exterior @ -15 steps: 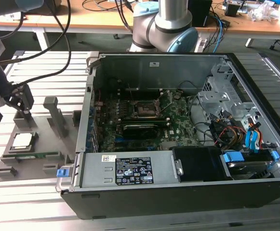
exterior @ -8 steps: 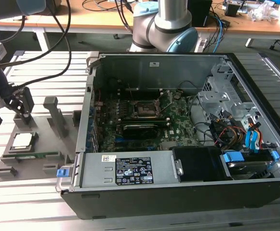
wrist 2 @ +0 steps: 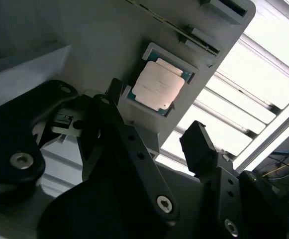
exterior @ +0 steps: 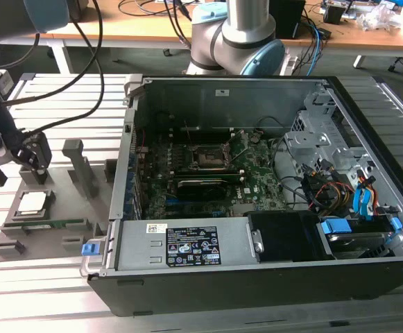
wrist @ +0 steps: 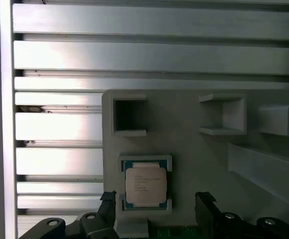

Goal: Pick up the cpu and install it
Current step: 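Pick up the cpu and move it towards the insertion slot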

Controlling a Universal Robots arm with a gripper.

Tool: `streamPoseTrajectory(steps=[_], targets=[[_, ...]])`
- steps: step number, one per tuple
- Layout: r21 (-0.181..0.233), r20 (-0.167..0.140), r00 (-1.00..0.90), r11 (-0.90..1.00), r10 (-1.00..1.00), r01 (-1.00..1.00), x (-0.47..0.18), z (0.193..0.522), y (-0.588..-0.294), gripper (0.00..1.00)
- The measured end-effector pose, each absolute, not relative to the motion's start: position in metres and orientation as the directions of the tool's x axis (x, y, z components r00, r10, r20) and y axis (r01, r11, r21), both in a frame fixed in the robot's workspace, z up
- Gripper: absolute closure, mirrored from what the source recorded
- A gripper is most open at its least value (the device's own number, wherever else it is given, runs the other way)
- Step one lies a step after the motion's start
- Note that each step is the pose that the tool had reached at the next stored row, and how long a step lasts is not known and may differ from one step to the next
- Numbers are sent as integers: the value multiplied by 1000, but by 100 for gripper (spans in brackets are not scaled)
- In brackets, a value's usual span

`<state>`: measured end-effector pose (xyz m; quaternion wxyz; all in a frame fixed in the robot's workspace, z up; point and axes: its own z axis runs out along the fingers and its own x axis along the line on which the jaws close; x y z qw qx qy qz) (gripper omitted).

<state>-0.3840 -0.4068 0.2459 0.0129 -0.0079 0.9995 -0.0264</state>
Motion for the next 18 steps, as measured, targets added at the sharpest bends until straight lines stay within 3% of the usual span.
streamPoseTrajectory(steps=[18], targets=[[-53, -25, -1000, 998, -17, -15, -386, 213, -412, 26]])
